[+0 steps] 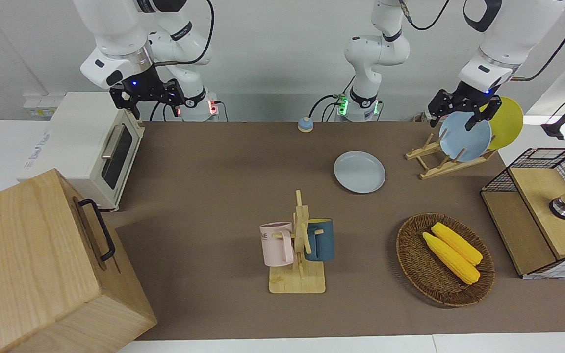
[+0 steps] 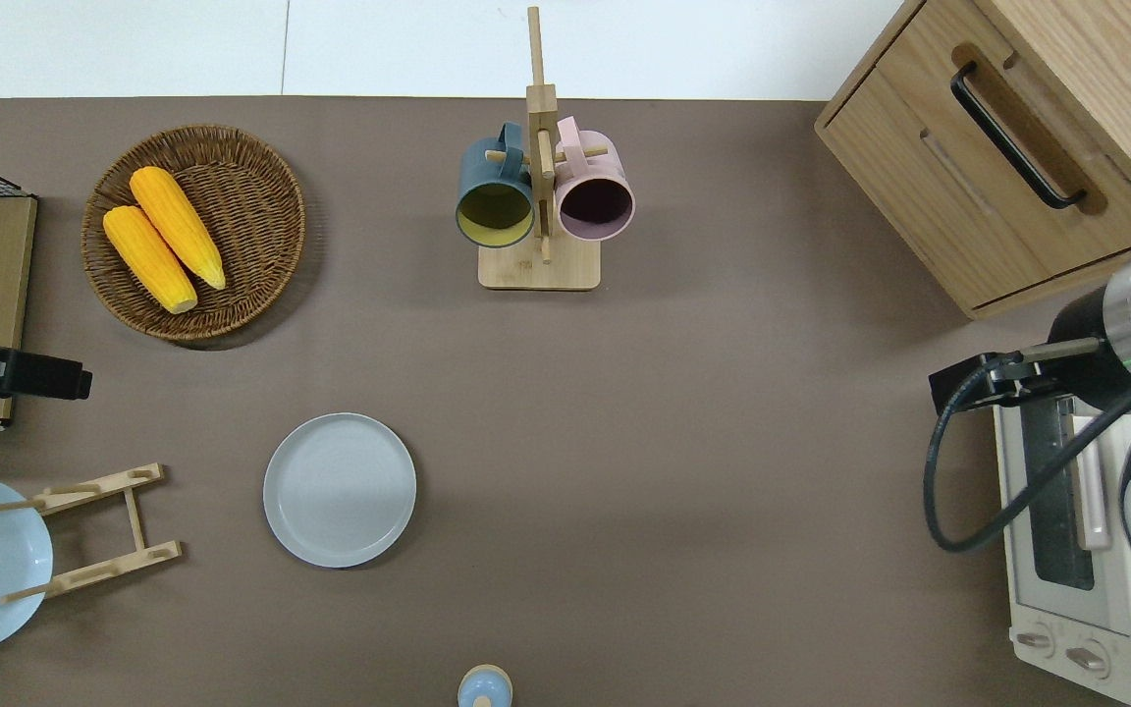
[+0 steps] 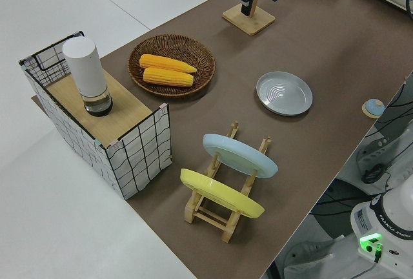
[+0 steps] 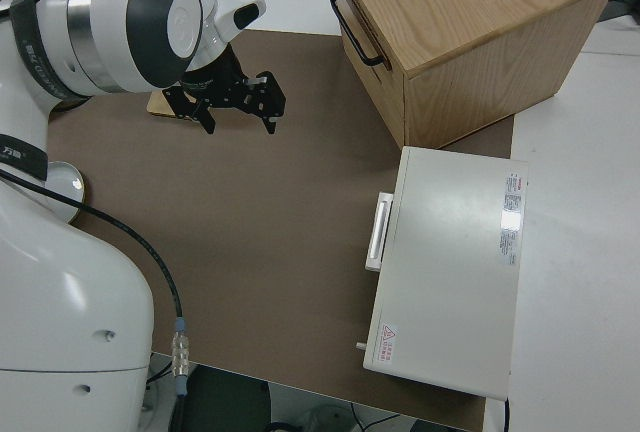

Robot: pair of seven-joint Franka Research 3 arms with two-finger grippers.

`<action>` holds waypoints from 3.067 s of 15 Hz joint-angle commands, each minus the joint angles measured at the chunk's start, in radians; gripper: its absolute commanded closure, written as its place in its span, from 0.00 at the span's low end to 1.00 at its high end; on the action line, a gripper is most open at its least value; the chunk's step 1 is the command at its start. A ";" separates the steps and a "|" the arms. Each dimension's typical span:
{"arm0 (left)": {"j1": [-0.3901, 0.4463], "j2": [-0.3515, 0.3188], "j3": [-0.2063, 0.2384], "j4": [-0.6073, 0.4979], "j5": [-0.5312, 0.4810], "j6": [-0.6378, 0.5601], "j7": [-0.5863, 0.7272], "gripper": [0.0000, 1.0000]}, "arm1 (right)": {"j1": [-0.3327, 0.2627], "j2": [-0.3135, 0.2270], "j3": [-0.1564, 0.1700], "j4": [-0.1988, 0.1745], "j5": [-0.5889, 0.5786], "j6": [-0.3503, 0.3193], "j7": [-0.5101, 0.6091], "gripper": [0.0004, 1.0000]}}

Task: Pick gray plate from table and place it on lower plate rack with left arm
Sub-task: 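Move the left gripper out toward the light gray plate, then lower the left gripper onto the plate rim nearest the rack, then close the left gripper on the gray plate's rim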

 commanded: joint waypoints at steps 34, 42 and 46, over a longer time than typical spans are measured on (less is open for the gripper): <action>-0.013 -0.126 -0.013 -0.763 -0.011 0.641 -0.072 0.01 | -0.023 -0.002 0.021 0.007 -0.006 -0.011 0.012 0.02; -0.051 -0.021 -0.014 -0.817 -0.051 0.770 -0.067 0.01 | -0.023 -0.002 0.020 0.006 -0.006 -0.011 0.012 0.02; -0.063 0.018 -0.014 -0.820 -0.052 0.787 -0.067 0.01 | -0.023 -0.002 0.021 0.007 -0.006 -0.011 0.012 0.02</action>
